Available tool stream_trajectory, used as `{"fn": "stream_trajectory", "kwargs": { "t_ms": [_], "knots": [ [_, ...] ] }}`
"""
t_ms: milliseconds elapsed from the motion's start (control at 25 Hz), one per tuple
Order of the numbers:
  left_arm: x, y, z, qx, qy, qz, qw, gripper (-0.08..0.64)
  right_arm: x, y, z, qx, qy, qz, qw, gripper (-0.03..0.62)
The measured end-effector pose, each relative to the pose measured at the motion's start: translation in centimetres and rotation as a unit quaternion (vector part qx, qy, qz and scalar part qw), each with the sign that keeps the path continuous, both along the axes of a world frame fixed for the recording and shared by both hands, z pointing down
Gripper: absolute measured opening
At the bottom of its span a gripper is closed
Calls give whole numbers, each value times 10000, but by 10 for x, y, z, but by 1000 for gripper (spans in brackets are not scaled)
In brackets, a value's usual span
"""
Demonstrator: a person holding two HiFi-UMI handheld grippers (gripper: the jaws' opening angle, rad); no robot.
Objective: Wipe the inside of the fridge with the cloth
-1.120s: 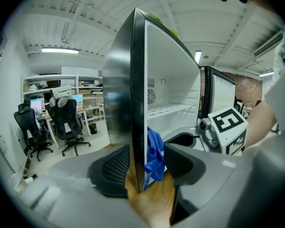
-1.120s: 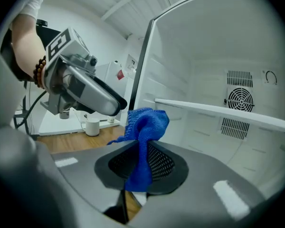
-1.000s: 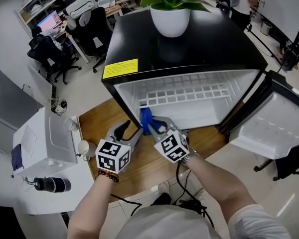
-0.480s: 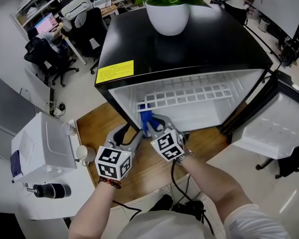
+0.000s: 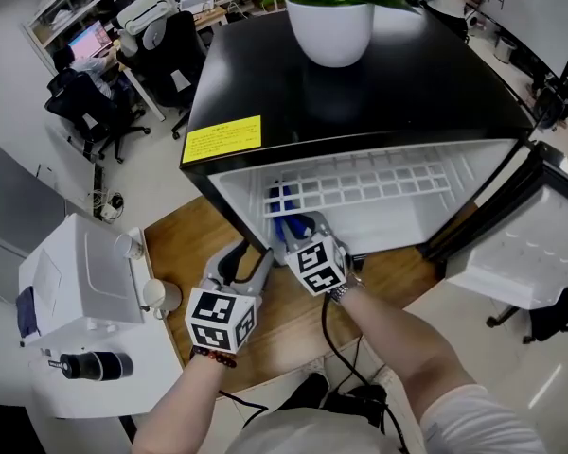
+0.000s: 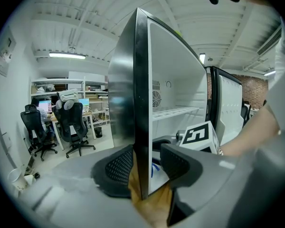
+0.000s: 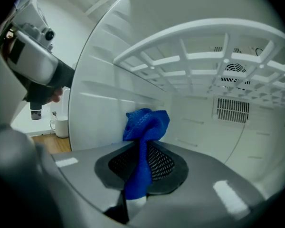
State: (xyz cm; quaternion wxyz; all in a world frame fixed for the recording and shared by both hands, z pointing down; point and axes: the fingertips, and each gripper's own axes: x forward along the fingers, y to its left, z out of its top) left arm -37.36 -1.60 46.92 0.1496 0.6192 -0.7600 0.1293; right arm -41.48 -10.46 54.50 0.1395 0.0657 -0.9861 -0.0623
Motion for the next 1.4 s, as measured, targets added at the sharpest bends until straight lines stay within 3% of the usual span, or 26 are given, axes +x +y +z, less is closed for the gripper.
{"fn": "stream_trajectory", "kwargs": {
  "t_ms": [280,1400],
  "knots": [
    [-2,-2,0,82,-58,-151,9998,184,-17,-17,4,157,69,157,9997,48],
    [-5,-5,1,105,-205,-97,9997,176,-56,-69,6,462,-57,817,9956,49]
  ]
}}
